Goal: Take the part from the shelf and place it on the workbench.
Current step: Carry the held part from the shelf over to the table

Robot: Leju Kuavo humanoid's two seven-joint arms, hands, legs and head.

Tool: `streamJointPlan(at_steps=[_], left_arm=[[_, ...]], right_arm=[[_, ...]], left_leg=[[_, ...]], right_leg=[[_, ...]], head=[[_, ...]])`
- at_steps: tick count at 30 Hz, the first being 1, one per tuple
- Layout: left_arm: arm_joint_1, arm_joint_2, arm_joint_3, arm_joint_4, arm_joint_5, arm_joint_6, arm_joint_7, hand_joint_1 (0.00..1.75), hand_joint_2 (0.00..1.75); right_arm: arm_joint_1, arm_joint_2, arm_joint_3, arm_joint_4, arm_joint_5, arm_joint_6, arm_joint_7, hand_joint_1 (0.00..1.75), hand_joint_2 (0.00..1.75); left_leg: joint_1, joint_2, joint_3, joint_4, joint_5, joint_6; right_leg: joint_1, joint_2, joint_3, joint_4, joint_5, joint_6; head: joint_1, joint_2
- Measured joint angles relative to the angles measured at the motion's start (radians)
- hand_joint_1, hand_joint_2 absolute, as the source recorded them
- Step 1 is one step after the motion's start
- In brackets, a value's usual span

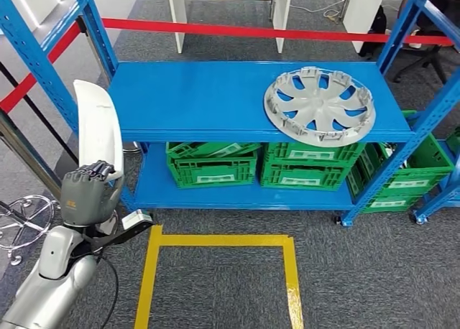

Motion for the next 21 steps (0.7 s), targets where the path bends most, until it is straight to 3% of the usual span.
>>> streamJointPlan(at_steps=[2,3,4,5,6,7,9,10,16,19,20,21], left_arm=[[0.012,0.010,0.003,0.000,0.012,0.000,-0.004,1.75,1.75],[0.020,0.016,0.005,0.000,0.017,0.000,-0.006,1.75,1.75],[0.028,0.020,0.007,0.000,0.021,0.000,-0.010,1.75,1.75],[0.034,0.024,0.009,0.000,0.024,0.000,-0.013,1.75,1.75],[0.037,0.027,0.010,0.000,0.026,0.000,-0.014,1.75,1.75],[0.039,0.030,0.010,0.000,0.027,0.001,-0.015,1.75,1.75],[0.040,0.033,0.011,-0.001,0.027,0.001,-0.016,1.75,1.75],[0.040,0.033,0.011,-0.001,0.027,0.001,-0.016,1.75,1.75],[0.041,0.035,0.012,-0.002,0.027,0.001,-0.016,1.75,1.75],[0.054,0.039,0.019,-0.005,0.030,0.001,-0.018,1.75,1.75],[0.067,0.041,0.030,-0.010,0.035,0.001,-0.025,1.75,1.75],[0.084,0.045,0.048,-0.018,0.043,0.002,-0.039,1.75,1.75]], right_arm=[[0.000,0.003,0.000,0.000,0.004,-0.004,0.003,0.00,0.00],[0.000,0.006,0.000,0.000,0.006,-0.006,0.004,0.00,0.00],[0.000,0.008,0.000,0.000,0.008,-0.007,0.006,0.00,0.00],[0.001,0.011,0.000,0.000,0.009,-0.008,0.008,0.00,0.00],[0.001,0.013,0.000,-0.001,0.010,-0.009,0.009,0.00,0.00],[0.001,0.014,0.000,-0.001,0.010,-0.010,0.010,0.00,0.00],[-0.001,0.016,0.000,-0.002,0.011,-0.012,0.011,0.00,0.00],[-0.002,0.016,0.000,-0.002,0.011,-0.012,0.011,0.00,0.00],[-0.003,0.016,0.000,-0.002,0.012,-0.012,0.011,0.00,0.00],[-0.002,0.017,0.000,-0.002,0.015,-0.013,0.015,0.00,0.00],[-0.001,0.019,0.000,-0.002,0.017,-0.018,0.019,0.00,0.00],[-0.002,0.023,0.000,-0.003,0.021,-0.026,0.025,0.00,0.00]], left_leg=[[0.004,0.000,-0.018,0.127,-0.096,-0.010],[0.007,0.000,-0.019,0.180,-0.112,-0.015],[0.009,0.000,-0.010,0.209,-0.104,-0.019],[0.011,0.000,0.014,0.203,-0.080,-0.022],[0.013,0.001,0.055,0.160,-0.054,-0.025],[0.016,0.001,0.106,0.094,-0.048,-0.028],[0.016,0.000,0.187,-0.026,-0.067,-0.027],[0.014,-0.001,0.205,-0.054,-0.082,-0.025],[0.013,-0.002,0.208,-0.061,-0.085,-0.019],[0.012,0.001,0.188,-0.055,-0.074,0.008],[0.012,0.004,0.164,-0.055,-0.053,0.020],[0.010,0.005,0.122,-0.056,-0.017,0.028]], right_leg=[[0.000,-0.001,-0.026,0.002,0.026,-0.003],[-0.001,-0.001,-0.042,0.006,0.039,-0.002],[-0.002,-0.002,-0.060,0.011,0.051,0.001],[-0.004,-0.002,-0.082,0.019,0.062,0.005],[-0.006,-0.004,-0.103,0.030,0.070,0.011],[-0.007,-0.005,-0.122,0.043,0.076,0.017],[-0.005,-0.006,-0.147,0.064,0.082,0.025],[-0.004,-0.006,-0.152,0.069,0.084,0.027],[-0.003,-0.006,-0.155,0.072,0.086,0.030],[-0.004,-0.005,-0.161,0.071,0.101,0.044],[-0.006,-0.002,-0.181,0.126,0.051,0.052],[-0.007,0.001,-0.165,0.174,0.018,0.054]], head=[[-0.002,0.000],[-0.002,0.000],[-0.002,0.000],[-0.002,0.000],[-0.002,0.000],[-0.003,0.000],[-0.004,0.000],[-0.004,0.000],[-0.003,0.000],[-0.002,0.000],[0.001,0.000],[0.004,0.000]])
